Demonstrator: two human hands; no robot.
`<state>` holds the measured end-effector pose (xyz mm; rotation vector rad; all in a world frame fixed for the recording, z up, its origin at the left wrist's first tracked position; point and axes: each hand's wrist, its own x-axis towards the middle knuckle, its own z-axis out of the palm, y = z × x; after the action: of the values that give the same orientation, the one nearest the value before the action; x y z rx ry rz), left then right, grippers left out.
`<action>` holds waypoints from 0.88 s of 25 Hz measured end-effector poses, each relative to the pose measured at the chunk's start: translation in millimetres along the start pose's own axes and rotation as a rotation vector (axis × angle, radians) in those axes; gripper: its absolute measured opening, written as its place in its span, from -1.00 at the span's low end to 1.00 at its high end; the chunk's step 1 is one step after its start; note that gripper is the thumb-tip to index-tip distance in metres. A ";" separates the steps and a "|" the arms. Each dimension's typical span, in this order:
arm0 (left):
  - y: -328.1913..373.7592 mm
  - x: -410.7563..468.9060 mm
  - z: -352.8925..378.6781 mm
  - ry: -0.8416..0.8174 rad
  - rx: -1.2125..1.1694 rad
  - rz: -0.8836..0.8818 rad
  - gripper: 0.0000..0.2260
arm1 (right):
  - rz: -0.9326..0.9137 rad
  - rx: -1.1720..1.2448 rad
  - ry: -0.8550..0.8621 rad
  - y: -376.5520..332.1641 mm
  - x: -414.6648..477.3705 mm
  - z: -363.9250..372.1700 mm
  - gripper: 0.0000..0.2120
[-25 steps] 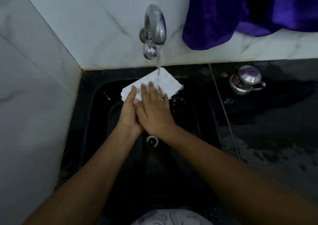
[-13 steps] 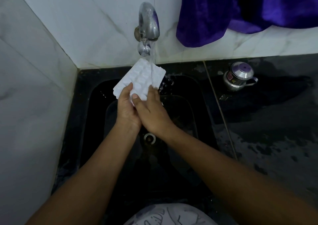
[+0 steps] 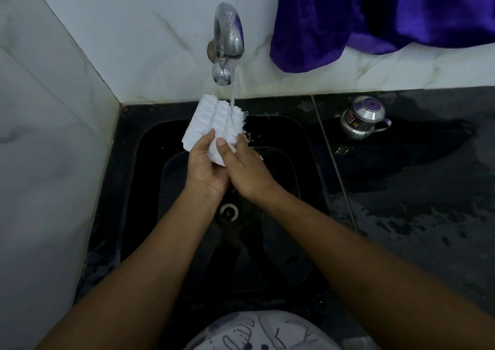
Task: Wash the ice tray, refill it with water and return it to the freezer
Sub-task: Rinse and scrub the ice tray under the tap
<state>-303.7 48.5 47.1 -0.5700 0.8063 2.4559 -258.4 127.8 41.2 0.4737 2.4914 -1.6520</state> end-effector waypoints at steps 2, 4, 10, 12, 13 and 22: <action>-2.7 -2.6 0.1 0.001 -0.036 0.017 -0.60 | 0.007 0.054 0.034 -8.5 14.3 -5.1 -0.26; -4.1 -6.5 0.0 -0.005 -0.055 0.042 -0.60 | 0.048 0.141 0.052 -15.6 25.5 -7.3 -0.29; -6.7 -22.1 -9.4 0.051 0.054 0.100 -0.61 | 0.008 0.079 -0.085 -7.0 -9.9 -5.8 -0.28; -12.3 -29.8 -6.5 0.030 0.024 0.097 -0.60 | 0.009 0.083 -0.064 -3.8 6.8 -19.5 -0.38; -15.6 -33.4 -5.0 0.008 0.019 0.098 -0.58 | 0.032 0.113 -0.052 -4.9 19.0 -26.7 -0.41; -17.5 -41.0 -16.0 0.091 0.005 0.187 -0.57 | 0.078 -0.009 -0.195 14.1 3.3 -8.6 -0.15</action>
<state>-257.6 37.7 49.1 -0.6343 0.9403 2.6121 -256.4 141.4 31.5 0.3838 2.3094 -1.5756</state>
